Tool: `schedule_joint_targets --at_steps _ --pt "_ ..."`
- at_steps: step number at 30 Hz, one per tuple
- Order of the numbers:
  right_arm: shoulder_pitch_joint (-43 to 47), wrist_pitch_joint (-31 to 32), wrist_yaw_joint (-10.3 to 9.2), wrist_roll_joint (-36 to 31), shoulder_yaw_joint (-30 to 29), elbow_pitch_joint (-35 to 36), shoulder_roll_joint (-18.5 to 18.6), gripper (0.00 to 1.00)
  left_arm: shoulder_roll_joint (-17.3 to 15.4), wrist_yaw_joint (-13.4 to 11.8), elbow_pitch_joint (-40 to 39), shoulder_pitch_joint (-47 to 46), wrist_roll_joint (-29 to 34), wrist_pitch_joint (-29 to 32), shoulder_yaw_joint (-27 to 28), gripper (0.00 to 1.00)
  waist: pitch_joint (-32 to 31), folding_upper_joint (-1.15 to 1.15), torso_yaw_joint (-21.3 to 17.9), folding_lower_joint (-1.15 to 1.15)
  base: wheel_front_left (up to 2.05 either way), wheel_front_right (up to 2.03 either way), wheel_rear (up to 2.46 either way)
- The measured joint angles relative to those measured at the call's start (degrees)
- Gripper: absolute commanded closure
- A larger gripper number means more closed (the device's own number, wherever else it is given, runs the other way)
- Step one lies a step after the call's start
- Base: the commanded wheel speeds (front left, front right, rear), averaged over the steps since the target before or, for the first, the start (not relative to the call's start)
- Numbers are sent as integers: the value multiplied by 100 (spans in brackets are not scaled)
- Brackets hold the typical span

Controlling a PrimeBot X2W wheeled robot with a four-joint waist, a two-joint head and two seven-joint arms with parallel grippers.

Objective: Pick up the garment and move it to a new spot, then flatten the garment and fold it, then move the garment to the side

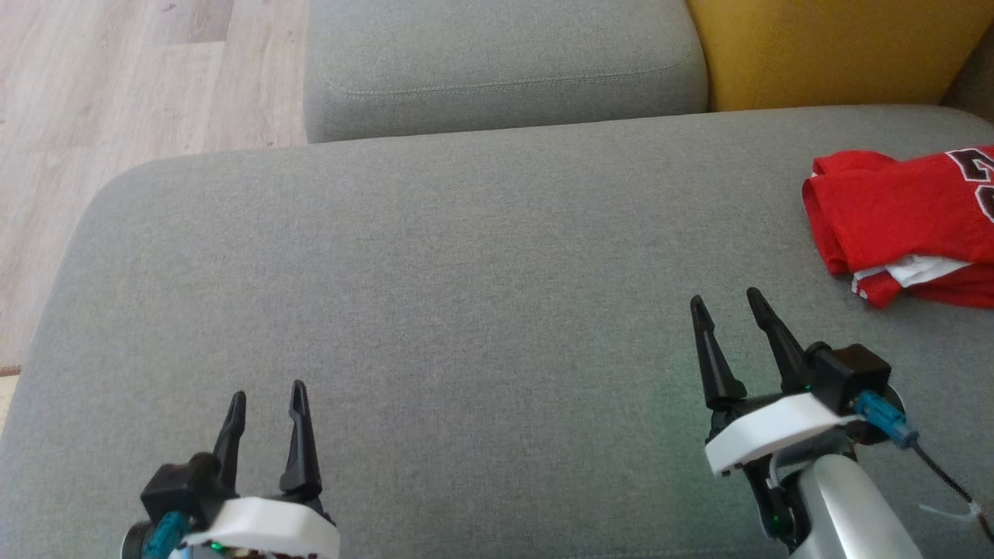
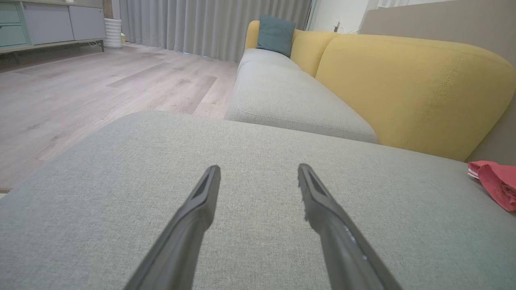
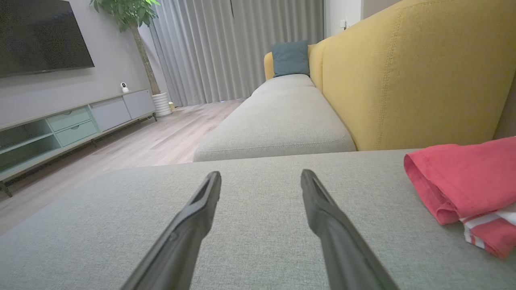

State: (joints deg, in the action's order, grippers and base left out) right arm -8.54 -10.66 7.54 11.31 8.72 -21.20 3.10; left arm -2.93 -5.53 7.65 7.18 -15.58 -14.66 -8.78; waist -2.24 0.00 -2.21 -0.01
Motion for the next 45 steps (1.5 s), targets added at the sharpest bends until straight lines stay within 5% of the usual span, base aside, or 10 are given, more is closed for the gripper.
schedule_joint_targets --at_steps 3,4,11,45 --pt "3 0 0 -8 0 0 0 0 -1 0 -1 0 -1 0 -4 0 -2 0 2 0 0 0 0" --pt "5 0 0 -8 0 0 0 100 0 0 -5 0 -1 0 -4 100 -3 0 2 0 0 0 0" --pt "594 18 0 93 14 -583 -26 100 3 5 594 341 -111 49 0 100 0 0 6 0 0 0 0" --pt "554 469 0 2293 -389 -296 -29 100 -21 357 659 38 -2263 508 214 100 68 0 66 0 0 0 0"
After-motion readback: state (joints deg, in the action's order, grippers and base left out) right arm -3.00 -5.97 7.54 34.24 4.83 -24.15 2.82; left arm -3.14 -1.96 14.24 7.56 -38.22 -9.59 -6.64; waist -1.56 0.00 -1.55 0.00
